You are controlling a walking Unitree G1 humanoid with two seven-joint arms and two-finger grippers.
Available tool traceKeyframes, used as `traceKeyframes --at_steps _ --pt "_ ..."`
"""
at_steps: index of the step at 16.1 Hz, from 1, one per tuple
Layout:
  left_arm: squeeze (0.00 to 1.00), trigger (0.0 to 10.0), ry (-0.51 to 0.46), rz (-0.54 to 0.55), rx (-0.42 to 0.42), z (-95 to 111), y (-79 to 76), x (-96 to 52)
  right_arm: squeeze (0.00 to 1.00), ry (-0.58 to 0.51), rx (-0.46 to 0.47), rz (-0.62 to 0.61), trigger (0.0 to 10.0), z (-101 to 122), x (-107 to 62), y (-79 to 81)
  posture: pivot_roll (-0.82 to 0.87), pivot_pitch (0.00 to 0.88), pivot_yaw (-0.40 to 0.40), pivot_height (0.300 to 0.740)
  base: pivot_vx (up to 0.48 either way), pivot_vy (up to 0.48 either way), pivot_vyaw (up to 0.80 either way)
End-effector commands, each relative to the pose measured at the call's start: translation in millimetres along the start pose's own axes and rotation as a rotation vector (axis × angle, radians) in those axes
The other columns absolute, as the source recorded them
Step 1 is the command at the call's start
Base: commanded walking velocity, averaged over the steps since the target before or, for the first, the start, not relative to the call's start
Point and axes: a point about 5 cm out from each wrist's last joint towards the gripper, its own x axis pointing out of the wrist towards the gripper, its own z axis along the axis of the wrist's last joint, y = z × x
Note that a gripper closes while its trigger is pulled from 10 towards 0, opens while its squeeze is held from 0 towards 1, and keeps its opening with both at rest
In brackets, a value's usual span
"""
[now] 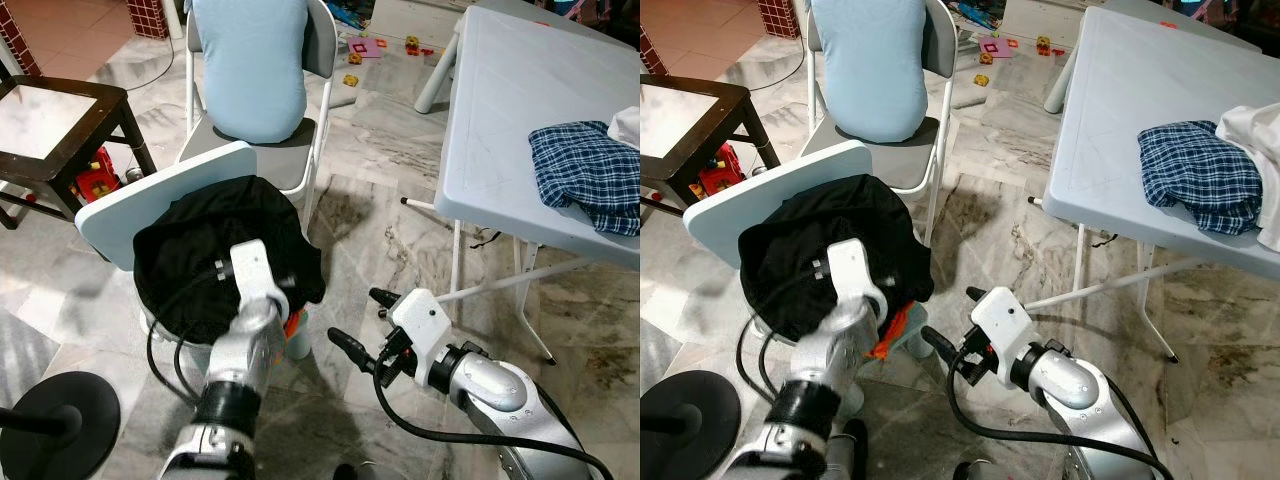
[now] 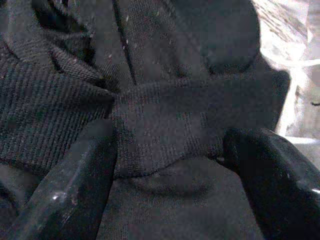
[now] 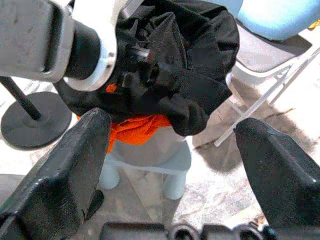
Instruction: Hang hanger
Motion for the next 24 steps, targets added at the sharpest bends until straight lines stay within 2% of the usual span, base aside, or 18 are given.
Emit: traceKeyframes --at_steps 1,2,5,9,10,14,20,21,24 --pt "0.0 9.1 0.062 0.019 -0.014 -17 16.2 0.9 0.0 0.016 -0.003 0.008 10.0 -4 -0.7 0.6 -0.06 0.203 -0.095 0.74 0.0 0.0 0.0" --pt "0.0 0.0 0.07 0.004 -0.047 -20 22.3 2.1 0.0 0.017 -0.002 0.011 10.0 -4 0.2 0.9 -0.06 0.203 -0.095 0.74 0.0 0.0 0.0" --pt "0.0 0.0 0.053 0.055 -0.08 -18 38.1 2.0 0.0 0.02 -0.004 0.012 10.0 -6 1.3 -0.6 -0.06 0.194 -0.096 0.74 0.0 0.0 0.0" --pt "0.0 0.0 0.019 0.119 -0.099 -18 60.5 -7.6 0.0 0.025 -0.006 0.006 10.0 -8 1.4 -2.0 -0.04 0.196 -0.095 0.74 0.0 0.0 0.0" --pt "0.0 0.0 -0.013 0.167 -0.106 -13 70.8 -11.9 0.0 0.022 -0.003 0.005 10.0 -8 3.2 -1.3 -0.03 0.197 -0.095 0.74 0.0 0.0 0.0" --pt "0.0 0.0 -0.086 0.255 -0.091 -2 84.3 -19.6 0.0 0.018 -0.006 0.009 10.0 -8 5.7 -1.6 -0.02 0.196 -0.096 0.74 0.0 0.0 0.0" --pt "0.0 0.0 -0.098 0.289 -0.079 -2 88.4 -24.5 0.0 0.016 -0.005 0.007 10.0 -9 5.0 -0.3 -0.03 0.203 -0.093 0.74 0.0 0.0 0.0" --pt "0.0 0.0 -0.13 0.279 -0.017 3 87.7 -23.8 0.0 0.017 -0.003 0.006 10.0 -10 4.6 0.1 -0.03 0.205 -0.093 0.74 0.0 0.0 0.0" --pt "0.0 0.0 -0.151 0.286 0.008 7 88.1 -23.8 0.0 0.017 -0.003 0.007 10.0 -10 4.1 0.7 -0.03 0.208 -0.093 0.74 0.0 0.0 0.0"
